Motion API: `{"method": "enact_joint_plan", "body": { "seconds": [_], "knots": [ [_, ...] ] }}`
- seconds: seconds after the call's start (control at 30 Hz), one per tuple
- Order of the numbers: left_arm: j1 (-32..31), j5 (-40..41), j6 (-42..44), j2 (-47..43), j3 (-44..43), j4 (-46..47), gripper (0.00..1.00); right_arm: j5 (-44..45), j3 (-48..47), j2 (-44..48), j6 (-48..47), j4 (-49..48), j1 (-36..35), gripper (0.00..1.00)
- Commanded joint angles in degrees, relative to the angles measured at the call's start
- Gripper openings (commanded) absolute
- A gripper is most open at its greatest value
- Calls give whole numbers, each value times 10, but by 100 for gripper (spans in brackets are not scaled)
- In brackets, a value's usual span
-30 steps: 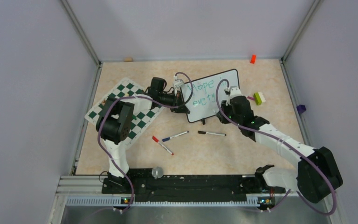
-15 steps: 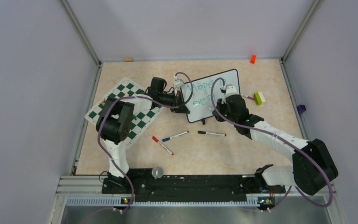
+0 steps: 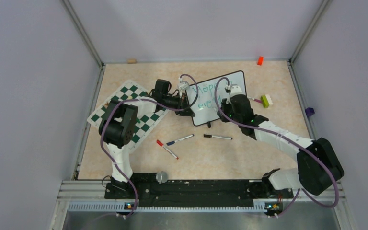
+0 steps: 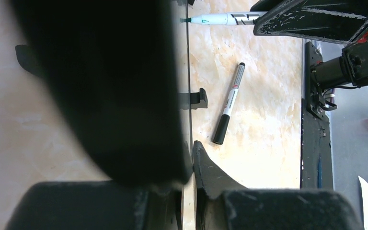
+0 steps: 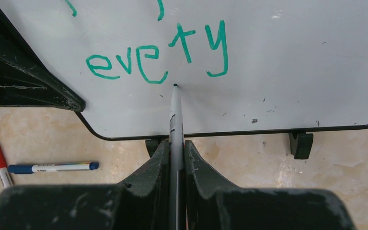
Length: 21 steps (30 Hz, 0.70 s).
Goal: Write a sentence on the whiteboard
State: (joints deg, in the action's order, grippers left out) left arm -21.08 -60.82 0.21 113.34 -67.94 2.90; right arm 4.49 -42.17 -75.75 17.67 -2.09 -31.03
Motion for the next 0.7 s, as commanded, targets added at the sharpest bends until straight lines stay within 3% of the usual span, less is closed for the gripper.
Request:
{"method": "enact_joint_plan", "body": {
  "seconds": [0.0,0.67],
  "knots": [
    [-14,5,31,-4,-3,-27,0,17,-33,-15,-5,-26,-7,0],
    [-14,7,30,-5,-3,-27,0,15,28,-4,5,-23,-7,0]
  ]
}}
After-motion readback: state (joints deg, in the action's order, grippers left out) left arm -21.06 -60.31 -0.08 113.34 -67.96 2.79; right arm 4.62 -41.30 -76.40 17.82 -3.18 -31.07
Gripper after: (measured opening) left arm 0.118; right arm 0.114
